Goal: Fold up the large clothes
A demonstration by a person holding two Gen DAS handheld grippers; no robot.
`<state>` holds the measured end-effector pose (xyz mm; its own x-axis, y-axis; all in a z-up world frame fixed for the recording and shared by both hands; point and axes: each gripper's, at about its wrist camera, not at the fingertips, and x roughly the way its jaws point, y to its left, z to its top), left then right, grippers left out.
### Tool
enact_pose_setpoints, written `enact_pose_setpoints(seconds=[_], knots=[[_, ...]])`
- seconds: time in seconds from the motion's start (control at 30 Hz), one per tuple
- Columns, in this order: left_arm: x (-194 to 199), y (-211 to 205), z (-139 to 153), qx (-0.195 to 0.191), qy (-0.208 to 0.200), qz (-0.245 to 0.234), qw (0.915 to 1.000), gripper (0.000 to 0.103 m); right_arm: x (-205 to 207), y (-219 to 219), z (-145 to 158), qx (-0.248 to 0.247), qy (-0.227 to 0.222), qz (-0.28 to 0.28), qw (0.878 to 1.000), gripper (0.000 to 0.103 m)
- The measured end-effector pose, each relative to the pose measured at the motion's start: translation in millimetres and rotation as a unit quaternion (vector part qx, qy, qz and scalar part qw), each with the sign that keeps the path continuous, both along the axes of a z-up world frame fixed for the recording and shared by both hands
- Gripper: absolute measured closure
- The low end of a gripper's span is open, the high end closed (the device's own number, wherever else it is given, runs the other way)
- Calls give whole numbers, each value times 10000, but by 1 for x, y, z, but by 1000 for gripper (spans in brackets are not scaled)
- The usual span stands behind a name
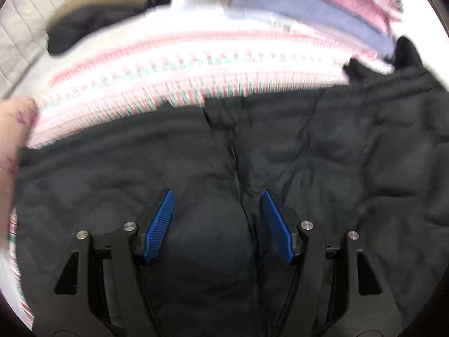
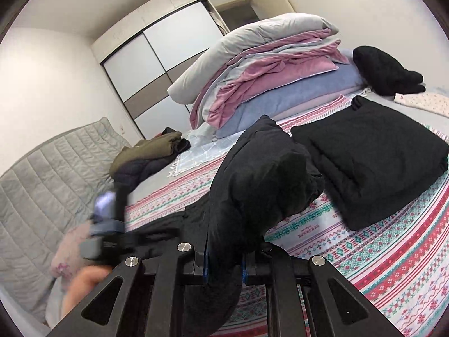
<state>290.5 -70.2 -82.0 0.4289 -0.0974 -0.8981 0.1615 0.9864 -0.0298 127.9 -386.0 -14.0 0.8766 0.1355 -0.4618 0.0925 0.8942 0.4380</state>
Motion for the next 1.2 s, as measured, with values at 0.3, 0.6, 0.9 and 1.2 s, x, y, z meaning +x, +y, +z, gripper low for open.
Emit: enact_pose_setpoints(seconds=[0.3, 0.6, 0.9, 1.2], knots=[[7, -3, -13, -54, 84, 92, 9999, 34, 8, -1, 1, 178, -70, -11, 9998, 88], [-47, 13, 15, 178, -185, -80, 9996, 34, 6, -11, -2, 299, -1, -30, 9995, 88], [-56, 12, -3, 187, -79, -213, 9996, 33, 1, 9, 4, -73, -35, 1, 10000, 88], [-153, 17, 24, 89, -383, -945, 9947, 33, -2, 4, 3, -8, 15, -7, 10000, 88]])
